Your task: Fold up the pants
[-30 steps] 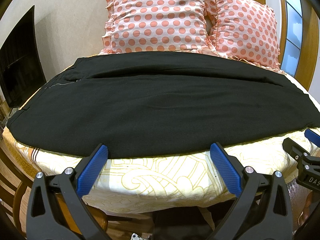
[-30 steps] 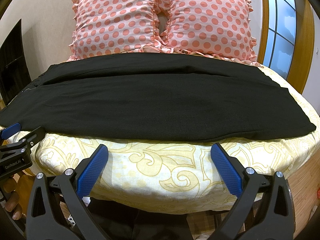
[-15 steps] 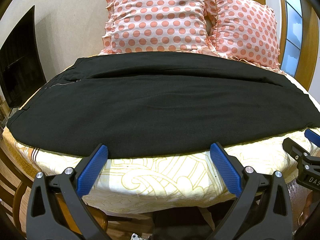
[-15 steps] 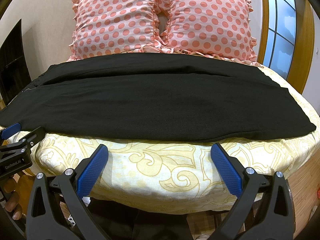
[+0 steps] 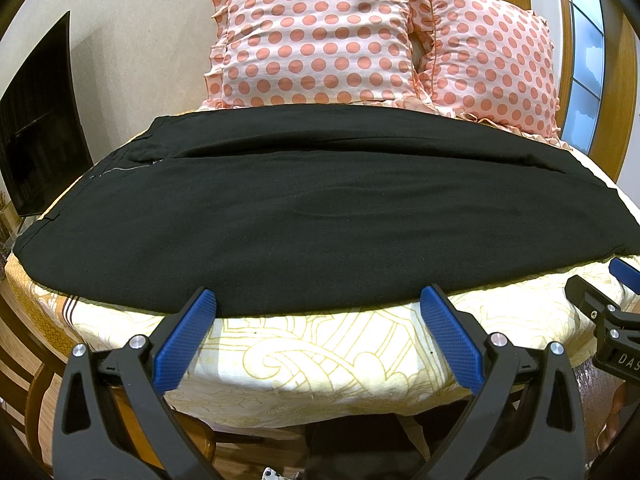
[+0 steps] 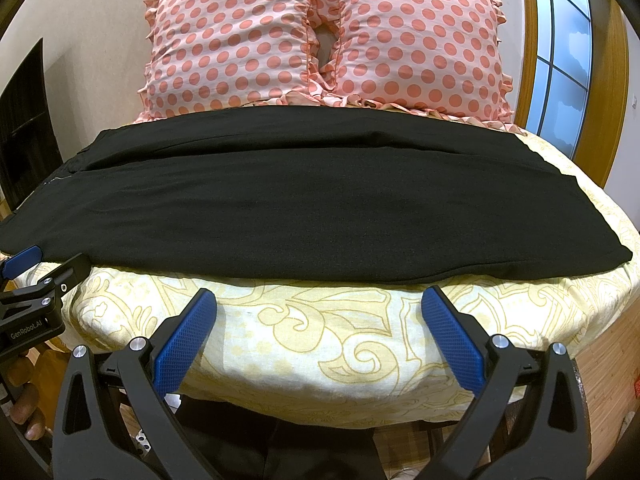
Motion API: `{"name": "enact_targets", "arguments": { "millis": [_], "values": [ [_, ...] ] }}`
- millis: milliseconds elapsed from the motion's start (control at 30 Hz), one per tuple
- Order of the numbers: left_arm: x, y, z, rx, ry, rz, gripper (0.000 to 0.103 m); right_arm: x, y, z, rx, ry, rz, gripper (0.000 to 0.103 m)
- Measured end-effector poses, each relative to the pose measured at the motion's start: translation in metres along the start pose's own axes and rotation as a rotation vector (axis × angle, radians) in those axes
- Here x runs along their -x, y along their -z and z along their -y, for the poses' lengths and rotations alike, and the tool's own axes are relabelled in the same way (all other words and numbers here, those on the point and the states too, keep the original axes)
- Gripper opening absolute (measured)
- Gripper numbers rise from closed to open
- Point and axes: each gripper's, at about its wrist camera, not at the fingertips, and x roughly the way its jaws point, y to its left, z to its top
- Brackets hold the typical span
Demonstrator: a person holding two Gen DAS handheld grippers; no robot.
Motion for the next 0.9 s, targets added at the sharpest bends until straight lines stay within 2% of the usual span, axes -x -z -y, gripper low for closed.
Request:
{"name": "enact_targets", "arguments": {
  "millis": [533, 733, 900],
  "values": [
    [0.0001, 0.0000, 0.0000, 0.000, 0.000, 0.001, 0.101, 0.0002, -0.0012, 0.0010, -0.001, 0.000, -0.001, 0.102],
    [-0.0005, -0.0006, -0.0002, -0.003, 0.002, -0.009, 0.101, 0.0008, 0.0053, 0.0019, -0.005, 0.009, 0.031, 0.102],
    [-0.0011, -0.0037, -0.0012, 0.002, 0.001, -0.016, 0.101, 0.0009, 0.0035, 0.0001, 0.006, -0.012, 0.028, 0.102]
  ]
}}
